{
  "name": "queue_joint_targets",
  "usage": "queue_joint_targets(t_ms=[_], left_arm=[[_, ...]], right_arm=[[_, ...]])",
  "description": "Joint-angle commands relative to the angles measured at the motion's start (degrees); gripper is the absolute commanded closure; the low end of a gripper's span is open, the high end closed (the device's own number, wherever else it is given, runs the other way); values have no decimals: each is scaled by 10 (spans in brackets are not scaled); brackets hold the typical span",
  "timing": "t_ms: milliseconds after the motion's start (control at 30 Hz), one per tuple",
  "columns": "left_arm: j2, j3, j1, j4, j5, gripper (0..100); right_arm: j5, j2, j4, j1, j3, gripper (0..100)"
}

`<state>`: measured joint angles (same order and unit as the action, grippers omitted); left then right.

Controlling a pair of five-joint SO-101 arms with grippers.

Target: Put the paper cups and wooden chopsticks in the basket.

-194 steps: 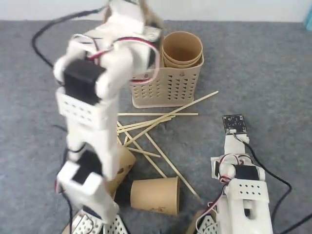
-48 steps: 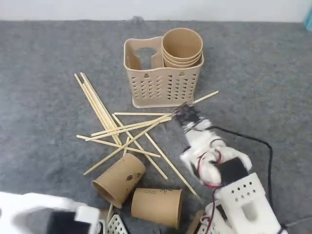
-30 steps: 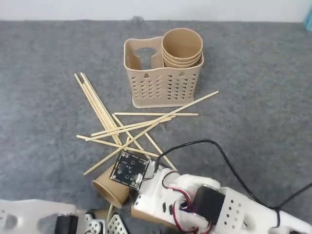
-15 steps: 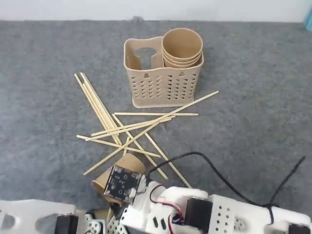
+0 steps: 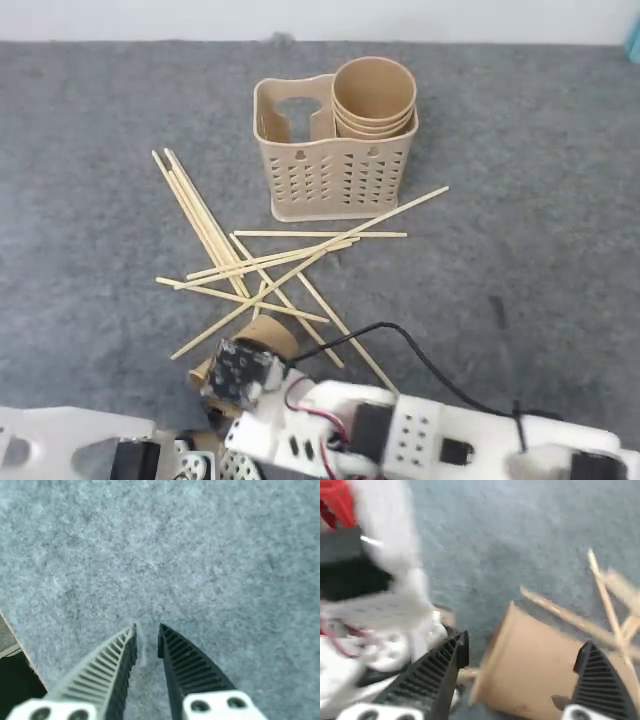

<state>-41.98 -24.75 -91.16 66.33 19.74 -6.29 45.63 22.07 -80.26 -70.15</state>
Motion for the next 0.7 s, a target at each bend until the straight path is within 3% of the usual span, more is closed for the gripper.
queue_joint_targets(t_ms=[0,267,667], left_arm=[[9,-23,10,4,1,934],[10,-27,10,3,1,934],[10,-24,18,6,1,934]], right_arm=[[-6,-75,-43,29,16,657],[8,-91,-38,109,27,657],[76,189,121,314,28,683]])
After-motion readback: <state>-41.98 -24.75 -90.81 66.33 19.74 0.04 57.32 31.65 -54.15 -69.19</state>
